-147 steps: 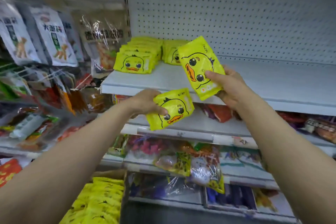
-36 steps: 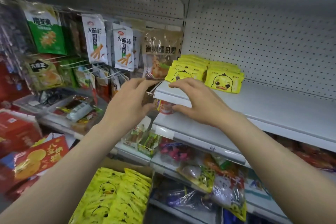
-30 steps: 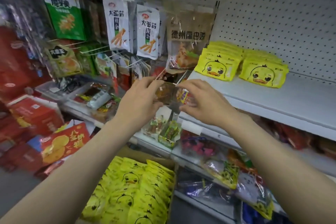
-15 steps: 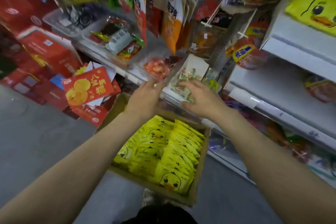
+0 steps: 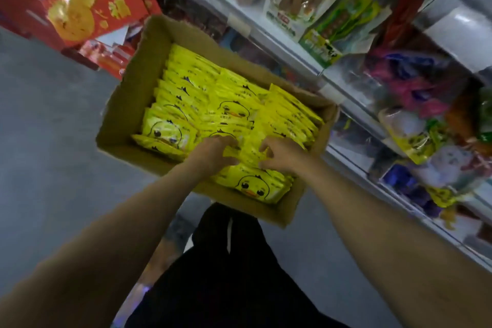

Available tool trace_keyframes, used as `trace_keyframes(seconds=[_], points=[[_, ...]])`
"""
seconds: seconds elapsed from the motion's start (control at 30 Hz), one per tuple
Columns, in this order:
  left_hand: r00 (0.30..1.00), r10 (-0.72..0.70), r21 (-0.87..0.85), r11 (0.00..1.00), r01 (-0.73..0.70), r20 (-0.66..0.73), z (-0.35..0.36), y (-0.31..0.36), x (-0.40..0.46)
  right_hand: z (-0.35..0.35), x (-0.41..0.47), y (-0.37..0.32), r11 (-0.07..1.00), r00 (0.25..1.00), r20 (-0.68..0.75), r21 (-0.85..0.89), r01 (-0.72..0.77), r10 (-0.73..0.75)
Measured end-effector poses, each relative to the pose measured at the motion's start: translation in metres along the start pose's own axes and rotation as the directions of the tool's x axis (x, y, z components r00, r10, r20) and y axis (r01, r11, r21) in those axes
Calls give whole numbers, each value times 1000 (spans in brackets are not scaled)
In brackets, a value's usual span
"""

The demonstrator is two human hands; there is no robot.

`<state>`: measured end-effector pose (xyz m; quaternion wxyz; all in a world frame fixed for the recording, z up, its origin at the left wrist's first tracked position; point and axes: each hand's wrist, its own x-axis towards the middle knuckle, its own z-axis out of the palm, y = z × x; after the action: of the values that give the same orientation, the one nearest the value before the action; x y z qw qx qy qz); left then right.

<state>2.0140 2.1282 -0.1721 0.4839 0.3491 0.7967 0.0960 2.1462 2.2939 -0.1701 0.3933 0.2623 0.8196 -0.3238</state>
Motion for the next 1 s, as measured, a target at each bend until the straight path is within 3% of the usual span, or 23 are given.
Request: trace_keyframes(seconds=[0.13, 0.3, 0.43, 0.63, 0.8, 0.9, 1.0], points=[[995, 73, -45, 997, -70, 69, 43, 3, 4, 31, 1, 18, 998, 998, -53, 53, -27, 30], [999, 51, 108, 993, -51, 2, 60, 9, 9, 38, 1, 26, 998, 989, -138, 35, -48, 53], [999, -6, 168, 986, -1, 43, 69, 10, 3, 49, 4, 28, 997, 986, -146, 35, -76, 80], [996, 40, 188, 981, -55, 85, 80, 8, -4, 57, 3, 24, 985, 983, -175, -146, -91, 64], [994, 45, 44, 998, -50, 101, 49, 3, -12, 46, -16, 25, 943, 965, -239, 332, -22, 107], [990, 15, -78, 997, -4, 140, 22, 6, -21, 16, -43, 28, 882, 940, -321, 468, 54, 113], [985, 23, -128, 992, -1, 171, -6, 23, -34, -17, -72, 32, 835, 849, -503, 528, 156, 160]])
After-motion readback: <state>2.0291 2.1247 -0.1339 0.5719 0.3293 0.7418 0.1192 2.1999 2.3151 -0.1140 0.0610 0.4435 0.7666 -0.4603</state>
